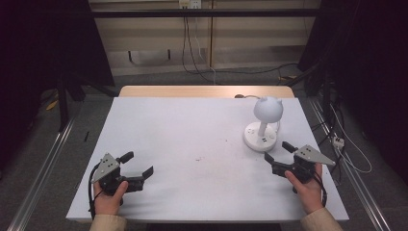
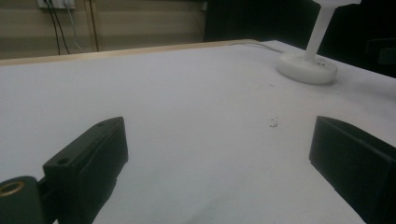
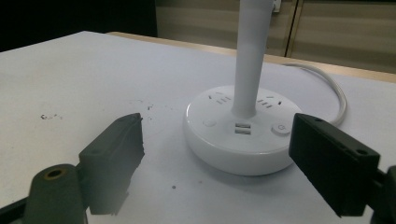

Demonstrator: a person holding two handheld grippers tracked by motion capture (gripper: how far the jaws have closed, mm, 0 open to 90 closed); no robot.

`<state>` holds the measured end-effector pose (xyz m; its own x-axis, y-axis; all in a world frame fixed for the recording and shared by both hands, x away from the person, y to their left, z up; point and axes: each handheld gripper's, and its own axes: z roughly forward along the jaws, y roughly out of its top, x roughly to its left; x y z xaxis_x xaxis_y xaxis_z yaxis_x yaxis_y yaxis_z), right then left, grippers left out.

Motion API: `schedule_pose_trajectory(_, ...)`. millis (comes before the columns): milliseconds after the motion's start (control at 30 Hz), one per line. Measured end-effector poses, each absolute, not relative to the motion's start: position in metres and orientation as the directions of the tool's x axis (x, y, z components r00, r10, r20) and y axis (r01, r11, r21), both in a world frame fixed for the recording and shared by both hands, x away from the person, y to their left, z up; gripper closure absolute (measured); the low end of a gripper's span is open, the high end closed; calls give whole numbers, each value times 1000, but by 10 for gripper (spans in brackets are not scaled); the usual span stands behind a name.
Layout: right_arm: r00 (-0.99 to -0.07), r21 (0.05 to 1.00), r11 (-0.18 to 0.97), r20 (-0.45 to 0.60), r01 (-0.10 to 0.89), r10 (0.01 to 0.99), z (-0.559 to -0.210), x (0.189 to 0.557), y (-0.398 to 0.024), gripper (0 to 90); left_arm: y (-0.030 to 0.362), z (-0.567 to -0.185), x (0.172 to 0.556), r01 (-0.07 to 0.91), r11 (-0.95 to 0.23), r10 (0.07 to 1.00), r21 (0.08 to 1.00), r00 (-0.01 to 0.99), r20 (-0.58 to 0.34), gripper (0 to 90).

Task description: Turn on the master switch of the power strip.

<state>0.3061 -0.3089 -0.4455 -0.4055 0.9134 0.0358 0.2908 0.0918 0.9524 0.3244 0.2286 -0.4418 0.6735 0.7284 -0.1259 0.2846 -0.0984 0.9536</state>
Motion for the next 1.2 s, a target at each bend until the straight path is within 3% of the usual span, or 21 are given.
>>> schedule_pose_trajectory(333, -382, 949, 79, 46, 304, 923, -443, 312, -312, 174, 228, -442, 325, 284, -102, 727, 953, 675, -124, 42)
schedule_pose_trajectory(1200, -388, 941, 97, 39, 323, 921, -441, 325, -315, 314, 229, -441, 324, 281, -97, 726, 955, 676, -125, 43)
